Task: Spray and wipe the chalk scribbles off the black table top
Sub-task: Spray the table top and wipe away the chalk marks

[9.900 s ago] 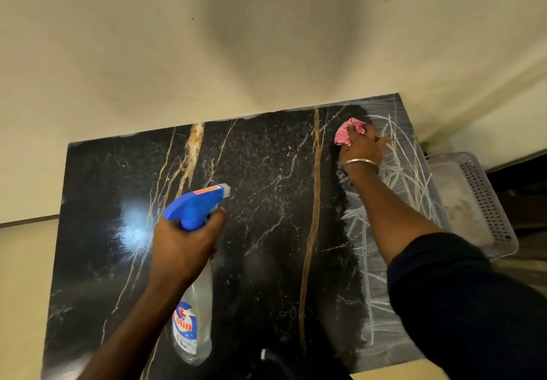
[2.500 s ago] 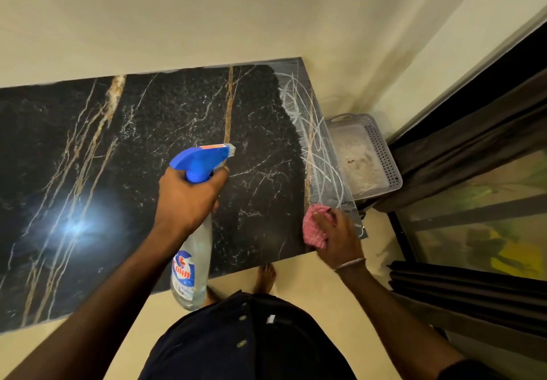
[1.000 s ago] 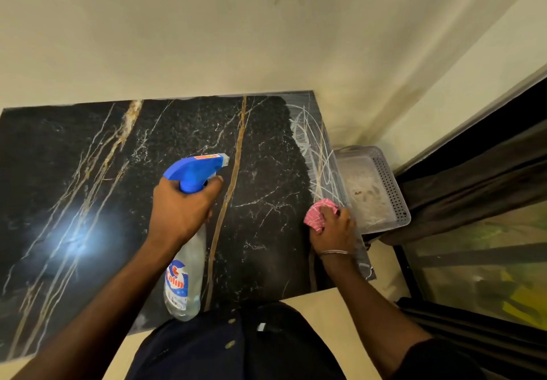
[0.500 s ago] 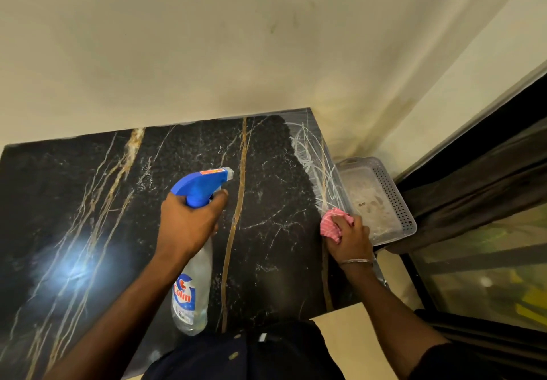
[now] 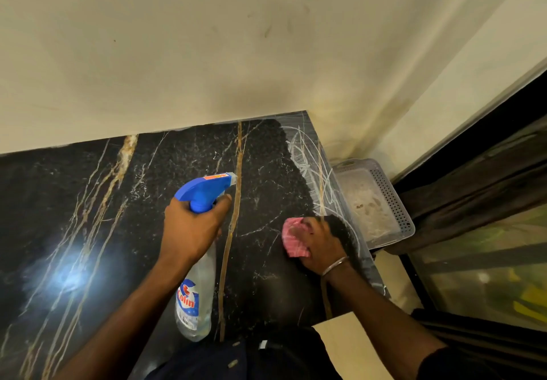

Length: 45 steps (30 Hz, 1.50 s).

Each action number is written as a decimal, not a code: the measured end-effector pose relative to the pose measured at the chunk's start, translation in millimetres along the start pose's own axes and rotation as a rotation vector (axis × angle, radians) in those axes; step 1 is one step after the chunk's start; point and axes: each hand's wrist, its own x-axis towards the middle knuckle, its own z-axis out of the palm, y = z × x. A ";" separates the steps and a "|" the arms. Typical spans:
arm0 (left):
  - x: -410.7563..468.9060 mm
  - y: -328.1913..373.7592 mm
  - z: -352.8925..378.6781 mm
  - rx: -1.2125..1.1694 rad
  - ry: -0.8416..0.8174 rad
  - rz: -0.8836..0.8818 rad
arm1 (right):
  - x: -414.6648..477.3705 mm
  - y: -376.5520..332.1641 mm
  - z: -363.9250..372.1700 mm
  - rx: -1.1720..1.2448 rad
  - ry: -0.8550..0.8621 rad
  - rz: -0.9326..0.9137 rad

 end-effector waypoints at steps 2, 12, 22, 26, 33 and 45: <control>1.1 -1.7 -0.7 0.015 0.019 -0.011 | 0.5 21.2 -3.5 0.055 0.093 0.142; 3.6 0.2 8.4 0.008 0.023 -0.043 | 16.7 -23.8 -1.4 0.043 0.086 0.251; 10.3 -0.2 4.3 0.010 0.037 -0.055 | 23.8 18.4 -10.0 0.042 0.154 0.285; 10.2 -4.6 -1.3 0.013 0.034 -0.063 | 39.5 2.2 -14.8 0.108 0.213 0.616; 14.4 -7.8 -2.8 0.011 0.029 -0.084 | 59.3 -63.6 -7.9 -0.041 0.031 0.226; 25.4 -11.2 -11.7 0.008 0.060 -0.105 | 70.2 -9.2 -20.9 0.060 0.200 0.667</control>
